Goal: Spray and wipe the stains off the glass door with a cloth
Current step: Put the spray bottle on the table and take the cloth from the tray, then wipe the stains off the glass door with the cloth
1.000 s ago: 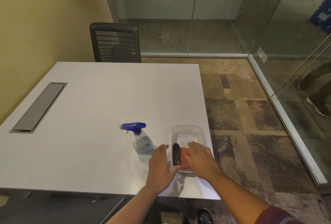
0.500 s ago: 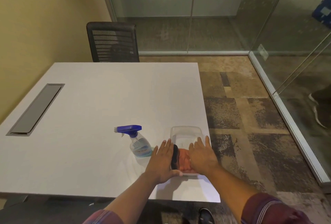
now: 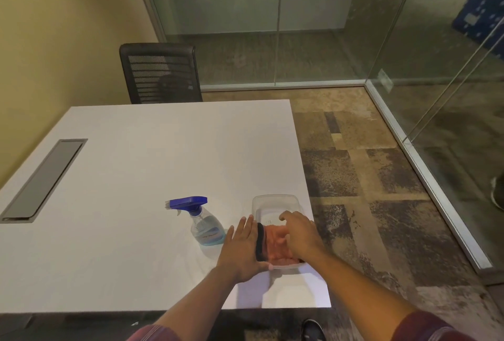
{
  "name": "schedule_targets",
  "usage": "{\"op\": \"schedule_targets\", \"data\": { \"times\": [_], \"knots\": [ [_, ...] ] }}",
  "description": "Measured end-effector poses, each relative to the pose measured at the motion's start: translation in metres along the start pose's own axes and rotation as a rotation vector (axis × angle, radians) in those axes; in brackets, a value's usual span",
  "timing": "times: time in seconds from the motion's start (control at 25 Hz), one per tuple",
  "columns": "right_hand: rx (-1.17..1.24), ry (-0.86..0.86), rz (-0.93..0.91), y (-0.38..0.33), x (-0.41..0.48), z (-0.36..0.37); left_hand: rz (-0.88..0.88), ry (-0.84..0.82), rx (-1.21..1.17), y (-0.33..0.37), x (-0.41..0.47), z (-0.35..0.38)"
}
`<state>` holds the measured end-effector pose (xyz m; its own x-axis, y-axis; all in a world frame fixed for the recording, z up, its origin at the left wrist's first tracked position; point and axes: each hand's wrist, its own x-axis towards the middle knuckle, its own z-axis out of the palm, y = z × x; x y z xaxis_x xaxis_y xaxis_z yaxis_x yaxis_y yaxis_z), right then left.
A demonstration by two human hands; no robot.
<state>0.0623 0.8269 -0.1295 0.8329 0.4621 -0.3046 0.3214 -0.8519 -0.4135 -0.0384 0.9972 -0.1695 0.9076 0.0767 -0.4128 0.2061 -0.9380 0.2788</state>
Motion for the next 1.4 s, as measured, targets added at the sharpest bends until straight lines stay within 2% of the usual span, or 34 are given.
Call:
{"op": "schedule_targets", "data": {
  "times": [0.12, 0.28, 0.36, 0.44, 0.6, 0.68, 0.8, 0.96, 1.2, 1.4],
  "knots": [
    [0.126, 0.02, -0.03, -0.006, -0.008, -0.016, 0.009, 0.023, -0.066, 0.0, -0.006, -0.004],
    [0.156, -0.012, -0.163, -0.015, -0.012, -0.047, 0.043, 0.131, -0.294, 0.005, 0.001, -0.028],
    [0.19, 0.111, -0.132, -0.008, -0.064, -0.09, 0.29, 0.137, -0.354, 0.047, -0.013, -0.067],
    [0.203, 0.13, -0.2, -0.011, -0.066, -0.106, 0.343, 0.084, -0.489, 0.058, -0.006, -0.088],
    [0.227, 0.14, -0.256, -0.026, -0.076, -0.139, 0.412, 0.132, -0.629, 0.072, -0.006, -0.101],
    [0.229, 0.293, -0.215, -0.017, -0.096, -0.154, 0.45, 0.173, -0.723, 0.1, -0.012, -0.107],
    [0.191, 0.64, -0.127, 0.009, -0.127, -0.165, 0.444, 0.196, -0.907, 0.147, -0.017, -0.11],
    [0.193, 0.756, -0.008, 0.054, -0.172, -0.164, 0.41, 0.007, -1.149, 0.224, -0.033, -0.105],
    [0.105, 0.963, 0.23, 0.147, -0.256, -0.191, 0.372, -0.26, -1.367, 0.381, -0.057, -0.083],
    [0.044, 0.971, 0.374, 0.251, -0.333, -0.229, 0.465, -0.464, -1.442, 0.523, -0.089, -0.058]
  ]
}}
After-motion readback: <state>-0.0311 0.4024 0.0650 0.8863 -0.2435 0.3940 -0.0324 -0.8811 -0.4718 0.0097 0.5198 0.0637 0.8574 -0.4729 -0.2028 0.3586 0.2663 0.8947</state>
